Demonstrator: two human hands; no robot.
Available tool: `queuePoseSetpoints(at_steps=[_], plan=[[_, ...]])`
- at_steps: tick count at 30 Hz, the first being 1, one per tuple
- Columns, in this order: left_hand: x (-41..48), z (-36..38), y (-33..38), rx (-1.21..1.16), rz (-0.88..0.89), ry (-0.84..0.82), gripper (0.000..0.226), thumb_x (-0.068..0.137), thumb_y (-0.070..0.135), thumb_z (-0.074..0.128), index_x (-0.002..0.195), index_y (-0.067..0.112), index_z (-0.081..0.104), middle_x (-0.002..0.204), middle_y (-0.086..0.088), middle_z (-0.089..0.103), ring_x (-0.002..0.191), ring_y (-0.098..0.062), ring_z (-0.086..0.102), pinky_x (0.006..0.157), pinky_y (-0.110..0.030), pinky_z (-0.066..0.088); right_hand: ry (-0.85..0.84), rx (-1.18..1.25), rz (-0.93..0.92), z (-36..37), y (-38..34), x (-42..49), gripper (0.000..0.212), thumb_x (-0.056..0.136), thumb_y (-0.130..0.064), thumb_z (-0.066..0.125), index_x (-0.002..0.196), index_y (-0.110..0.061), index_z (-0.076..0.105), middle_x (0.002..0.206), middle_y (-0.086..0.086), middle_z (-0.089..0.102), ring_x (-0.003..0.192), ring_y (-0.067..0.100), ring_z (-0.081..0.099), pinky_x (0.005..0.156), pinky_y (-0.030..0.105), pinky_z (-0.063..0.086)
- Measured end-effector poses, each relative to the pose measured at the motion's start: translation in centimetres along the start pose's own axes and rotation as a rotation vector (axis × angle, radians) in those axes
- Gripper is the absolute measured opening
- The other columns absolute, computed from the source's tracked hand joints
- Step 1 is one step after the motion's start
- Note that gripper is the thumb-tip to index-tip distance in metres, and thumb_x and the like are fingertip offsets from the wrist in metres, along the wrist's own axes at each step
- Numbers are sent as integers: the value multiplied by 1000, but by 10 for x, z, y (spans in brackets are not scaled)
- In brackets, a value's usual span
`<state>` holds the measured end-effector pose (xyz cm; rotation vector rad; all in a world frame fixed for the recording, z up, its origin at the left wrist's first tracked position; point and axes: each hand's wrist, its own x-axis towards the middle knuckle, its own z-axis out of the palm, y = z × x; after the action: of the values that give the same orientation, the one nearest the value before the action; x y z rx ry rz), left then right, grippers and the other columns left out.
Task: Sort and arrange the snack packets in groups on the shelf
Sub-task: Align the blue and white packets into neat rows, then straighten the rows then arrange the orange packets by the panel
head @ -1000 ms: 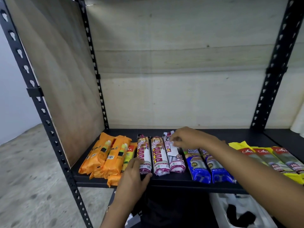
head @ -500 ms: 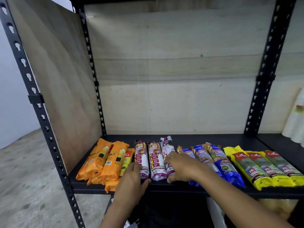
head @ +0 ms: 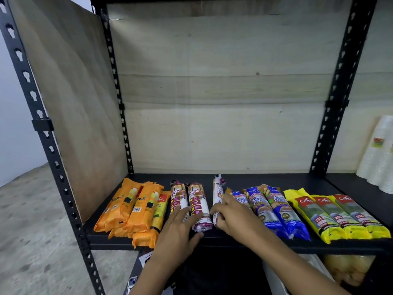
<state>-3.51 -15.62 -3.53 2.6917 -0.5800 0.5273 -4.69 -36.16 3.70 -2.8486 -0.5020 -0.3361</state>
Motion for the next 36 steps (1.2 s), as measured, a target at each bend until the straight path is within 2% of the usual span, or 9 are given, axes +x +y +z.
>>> queuePoseSetpoints(at_steps=[7,9,12,17,21,24,28,32,36], plan=[[0,0,-7,-90,0,59,43,91,48,62,132,39,55,147,7,44,143,-20,32,113,-37,38,144,101,267,14,-16,-28,18,98,-16,49,114,-19,56,108,4,65,90,20,63,67,33,50],[0,-1,-5,-95,-10,57,43,91,49,61,131,37,56,148,7,43,144,-19,31,114,-37,38,44,-80,272,16,-22,-32,27,96,-7,50,123,-13,51,124,8,57,107,23,59,72,33,52],[0,0,-4,-94,-2,66,42,91,51,60,130,35,57,147,6,43,143,-20,32,112,-37,39,15,-250,191,12,-24,-31,39,91,-2,55,130,-6,53,154,14,26,140,30,29,78,35,52],[0,1,-3,-135,-35,66,47,92,55,53,136,38,49,153,6,34,143,-17,31,112,-35,40,-9,-348,88,22,-22,-25,67,91,-22,56,151,-7,30,158,18,27,142,37,29,108,50,35],[2,2,-6,-114,-67,0,68,96,59,43,154,45,11,165,5,10,153,-21,3,122,-47,20,-16,-399,98,39,-27,-24,66,96,-28,52,155,-13,24,159,19,29,139,35,35,110,60,18],[3,4,-8,-39,-74,-96,70,88,71,19,154,47,9,166,4,-7,148,-22,-24,123,-47,4,-26,-377,130,41,-30,-23,65,99,-18,49,156,-11,19,160,22,24,138,34,39,112,60,14],[1,7,-7,-66,-58,-66,63,94,62,29,153,41,23,166,2,0,150,-21,-21,122,-40,10,-14,-340,93,38,-35,-20,61,93,-9,51,151,-5,30,152,26,36,129,38,50,107,50,34],[-4,7,-8,-73,-48,-54,61,96,52,51,151,41,28,166,6,3,152,-21,-13,121,-36,11,4,-118,144,46,-44,-21,60,95,-5,52,150,-6,30,156,18,27,144,38,30,99,43,49],[-7,9,-16,-120,10,10,51,91,50,59,139,39,44,162,3,22,152,-24,8,119,-42,22,99,98,190,55,-41,-30,59,92,-19,57,146,-18,32,154,7,13,144,28,20,102,36,48]])
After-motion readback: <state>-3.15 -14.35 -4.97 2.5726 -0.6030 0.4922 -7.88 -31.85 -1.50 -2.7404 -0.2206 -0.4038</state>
